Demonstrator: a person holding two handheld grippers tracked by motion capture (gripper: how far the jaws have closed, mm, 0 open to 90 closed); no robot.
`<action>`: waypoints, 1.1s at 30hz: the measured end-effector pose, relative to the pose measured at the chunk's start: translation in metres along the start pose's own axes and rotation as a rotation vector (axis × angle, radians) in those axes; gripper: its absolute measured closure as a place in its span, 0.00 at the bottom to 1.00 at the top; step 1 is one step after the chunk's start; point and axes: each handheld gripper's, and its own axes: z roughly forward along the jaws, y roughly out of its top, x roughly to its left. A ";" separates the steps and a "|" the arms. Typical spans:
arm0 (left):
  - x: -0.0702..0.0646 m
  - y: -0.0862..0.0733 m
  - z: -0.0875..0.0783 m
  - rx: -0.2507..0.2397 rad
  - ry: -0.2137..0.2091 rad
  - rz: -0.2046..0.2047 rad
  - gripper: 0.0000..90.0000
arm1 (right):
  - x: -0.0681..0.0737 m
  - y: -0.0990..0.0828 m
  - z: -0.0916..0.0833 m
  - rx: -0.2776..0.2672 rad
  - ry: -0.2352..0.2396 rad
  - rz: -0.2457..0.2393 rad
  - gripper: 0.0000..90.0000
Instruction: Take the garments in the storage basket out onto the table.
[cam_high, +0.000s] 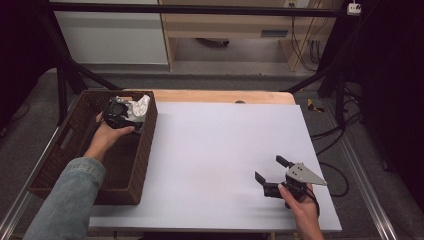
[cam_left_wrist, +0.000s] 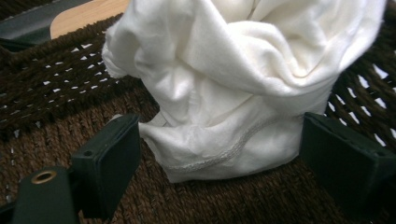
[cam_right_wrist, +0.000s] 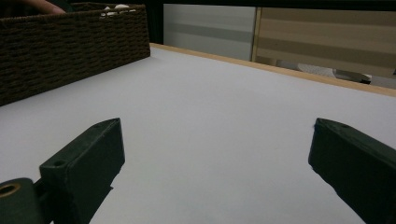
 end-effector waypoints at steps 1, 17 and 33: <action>0.000 0.000 0.001 0.002 0.000 -0.001 0.14 | 0.000 0.000 0.000 0.001 0.000 0.000 0.05; -0.004 0.000 0.017 -0.022 0.012 -0.003 0.21 | 0.000 -0.001 0.000 0.004 0.002 0.004 0.05; -0.002 0.002 0.017 -0.006 0.042 0.058 0.67 | 0.000 -0.001 0.001 0.008 0.003 0.000 0.05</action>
